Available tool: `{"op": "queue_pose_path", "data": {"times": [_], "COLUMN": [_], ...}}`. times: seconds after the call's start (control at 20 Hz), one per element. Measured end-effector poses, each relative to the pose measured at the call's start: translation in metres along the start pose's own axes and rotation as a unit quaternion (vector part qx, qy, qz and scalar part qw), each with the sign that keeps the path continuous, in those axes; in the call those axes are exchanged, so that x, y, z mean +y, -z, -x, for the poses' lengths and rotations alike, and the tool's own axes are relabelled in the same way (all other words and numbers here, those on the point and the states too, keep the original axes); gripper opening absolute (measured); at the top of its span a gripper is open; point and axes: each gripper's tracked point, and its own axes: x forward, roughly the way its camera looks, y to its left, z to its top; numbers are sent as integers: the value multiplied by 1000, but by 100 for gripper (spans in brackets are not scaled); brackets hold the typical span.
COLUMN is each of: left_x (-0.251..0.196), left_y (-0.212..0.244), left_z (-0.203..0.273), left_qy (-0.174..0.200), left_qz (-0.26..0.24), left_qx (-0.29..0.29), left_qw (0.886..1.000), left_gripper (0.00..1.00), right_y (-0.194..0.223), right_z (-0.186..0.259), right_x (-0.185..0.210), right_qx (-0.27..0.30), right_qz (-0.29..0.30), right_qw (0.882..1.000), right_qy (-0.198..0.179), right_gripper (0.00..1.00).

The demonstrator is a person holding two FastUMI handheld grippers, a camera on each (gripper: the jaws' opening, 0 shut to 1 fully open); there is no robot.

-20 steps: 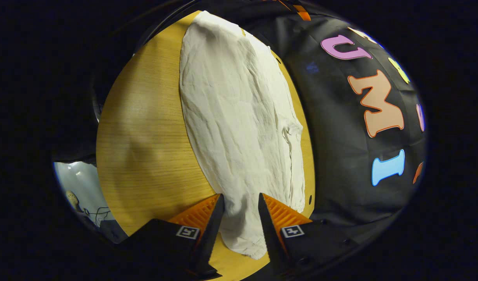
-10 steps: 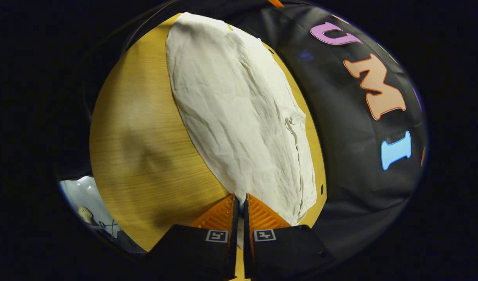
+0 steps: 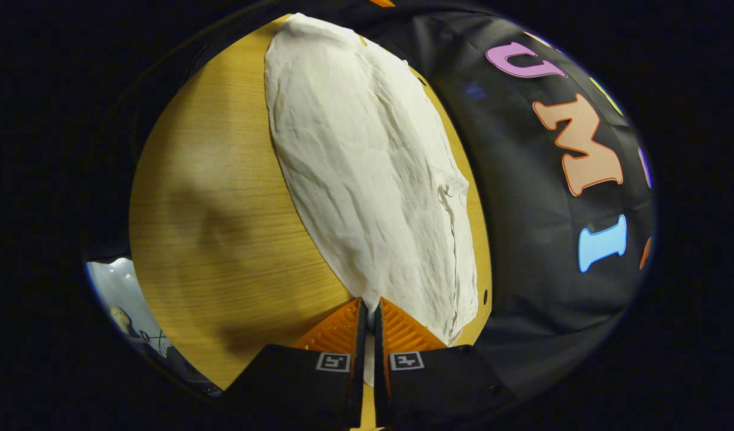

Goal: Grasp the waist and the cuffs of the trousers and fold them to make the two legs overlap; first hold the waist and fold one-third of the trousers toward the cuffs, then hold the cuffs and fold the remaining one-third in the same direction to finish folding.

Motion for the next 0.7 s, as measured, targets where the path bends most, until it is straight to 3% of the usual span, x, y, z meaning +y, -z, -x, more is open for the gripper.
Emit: {"op": "queue_pose_path", "data": {"times": [0.35, 0.7], "left_x": [-33, -67], "left_y": [84, 147], "left_z": [27, 57], "left_qy": [93, 184], "left_qz": [-105, -194], "left_qx": [82, 141], "left_qw": [987, 953], "left_gripper": [97, 97], "right_y": [0, 0], "right_z": [0, 0], "right_x": [1, 1], "right_qx": [2, 2], "right_qz": [5, 8], "right_qw": [1000, 1000], "right_qy": [3, 7], "right_gripper": [10, 10]}}
